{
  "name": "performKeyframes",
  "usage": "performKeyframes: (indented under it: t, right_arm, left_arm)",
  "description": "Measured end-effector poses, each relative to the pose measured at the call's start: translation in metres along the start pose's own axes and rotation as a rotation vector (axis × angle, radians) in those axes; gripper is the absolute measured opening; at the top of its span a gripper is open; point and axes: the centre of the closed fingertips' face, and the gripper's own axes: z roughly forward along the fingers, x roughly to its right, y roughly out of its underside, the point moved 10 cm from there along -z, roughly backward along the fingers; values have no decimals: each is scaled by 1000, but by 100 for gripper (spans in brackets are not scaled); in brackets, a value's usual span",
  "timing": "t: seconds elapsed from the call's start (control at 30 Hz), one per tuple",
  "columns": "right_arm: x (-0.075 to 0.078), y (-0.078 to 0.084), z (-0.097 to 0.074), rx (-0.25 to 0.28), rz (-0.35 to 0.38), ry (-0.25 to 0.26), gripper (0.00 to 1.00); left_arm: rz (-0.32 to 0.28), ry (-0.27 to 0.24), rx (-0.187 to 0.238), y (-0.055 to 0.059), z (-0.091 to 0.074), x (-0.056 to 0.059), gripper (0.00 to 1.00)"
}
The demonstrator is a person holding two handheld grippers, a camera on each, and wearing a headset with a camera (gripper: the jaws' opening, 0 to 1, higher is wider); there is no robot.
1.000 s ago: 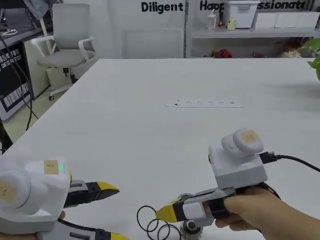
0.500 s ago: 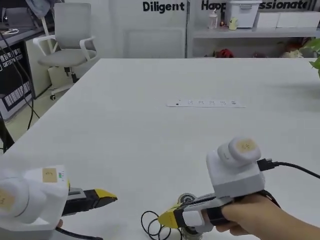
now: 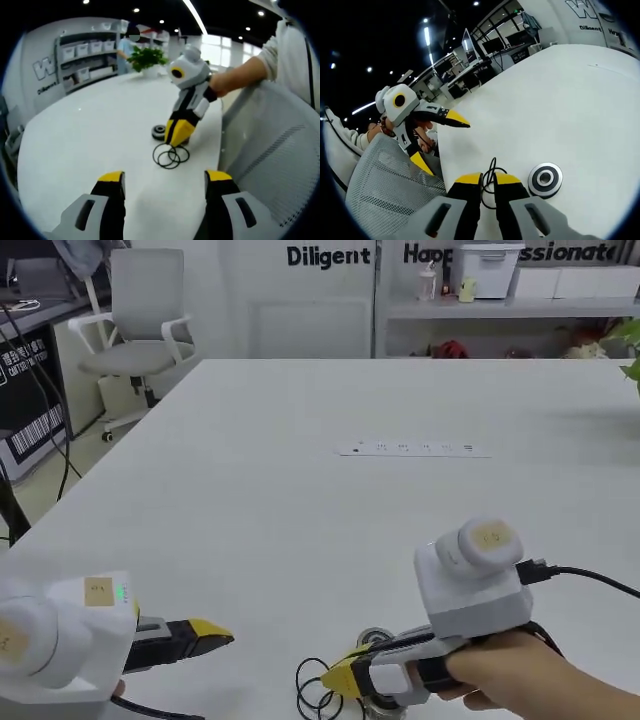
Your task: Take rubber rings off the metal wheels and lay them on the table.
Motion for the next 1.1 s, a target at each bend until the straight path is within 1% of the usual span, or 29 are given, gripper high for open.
performKeyframes:
  t: [0.17, 0.33, 0.47, 0.57, 0.7, 1.0, 1.1]
  right_arm:
    - [1, -1, -1, -5, -16, 11, 10]
    - [2, -4, -4, 1, -32, 18, 11]
    - [2, -6, -6, 4, -46, 27, 14]
    - [2, -8, -8, 16, -59, 33, 15]
    - [2, -12, -12, 35, -59, 35, 16]
    - [9, -22, -24, 81, -58, 59, 17]
    - [11, -25, -28, 102, -55, 67, 17]
  left_arm:
    - [0, -1, 3, -1, 0, 0, 65]
    - [-1, -1, 1, -1, -1, 1, 65]
    - [2, -2, 0, -1, -1, 1, 65]
    - [-1, -3, 3, -1, -2, 2, 65]
    - [-1, -6, 7, -1, -2, 1, 65]
    - [-3, -15, 15, -3, -6, -1, 65]
    - [-11, -12, 24, -7, -7, -1, 65]
